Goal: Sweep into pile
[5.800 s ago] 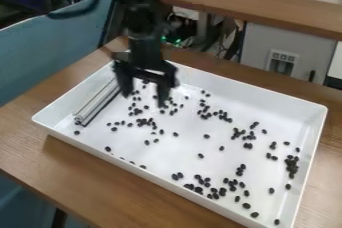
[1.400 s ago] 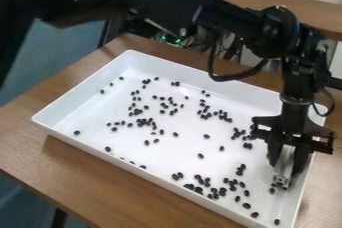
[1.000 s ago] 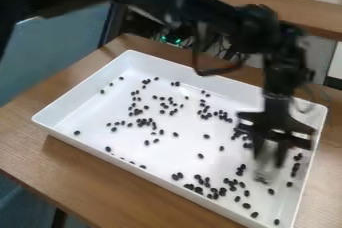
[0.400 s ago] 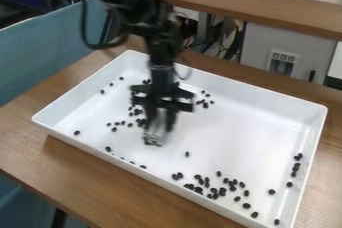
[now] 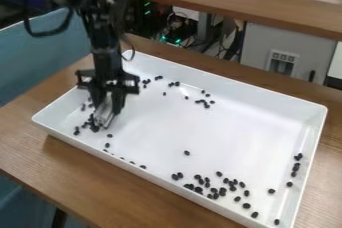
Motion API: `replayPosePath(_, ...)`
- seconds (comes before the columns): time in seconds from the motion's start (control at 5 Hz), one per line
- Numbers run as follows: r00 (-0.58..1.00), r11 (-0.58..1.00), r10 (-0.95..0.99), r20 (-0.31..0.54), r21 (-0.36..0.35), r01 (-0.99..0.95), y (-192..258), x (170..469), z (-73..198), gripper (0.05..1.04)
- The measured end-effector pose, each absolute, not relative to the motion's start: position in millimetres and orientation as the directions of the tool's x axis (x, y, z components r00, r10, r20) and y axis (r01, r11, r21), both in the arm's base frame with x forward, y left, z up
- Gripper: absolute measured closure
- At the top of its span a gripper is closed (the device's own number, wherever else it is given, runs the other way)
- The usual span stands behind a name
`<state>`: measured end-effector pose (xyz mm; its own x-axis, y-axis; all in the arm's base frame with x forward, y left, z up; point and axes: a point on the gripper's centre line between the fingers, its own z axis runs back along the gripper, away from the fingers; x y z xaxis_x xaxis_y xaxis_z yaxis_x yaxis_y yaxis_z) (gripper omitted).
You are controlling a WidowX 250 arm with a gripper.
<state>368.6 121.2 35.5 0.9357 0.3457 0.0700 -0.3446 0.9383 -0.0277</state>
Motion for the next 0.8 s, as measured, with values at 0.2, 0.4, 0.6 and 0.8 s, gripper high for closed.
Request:
replayPosePath(0.2,0.940,0.951,0.309,0.145,-0.044,-0.306,98.4,382.3,59.6,0.692)
replayPosePath(0.4,0.945,0.967,0.250,0.208,-0.092,-0.236,57.6,389.4,82.1,0.692)
replayPosePath(0.6,0.959,0.980,0.183,0.216,-0.115,-0.161,10.1,379.4,77.7,0.692)
replayPosePath(0.8,0.980,0.988,0.090,0.176,-0.139,-0.066,-40.9,358.1,67.2,0.692)
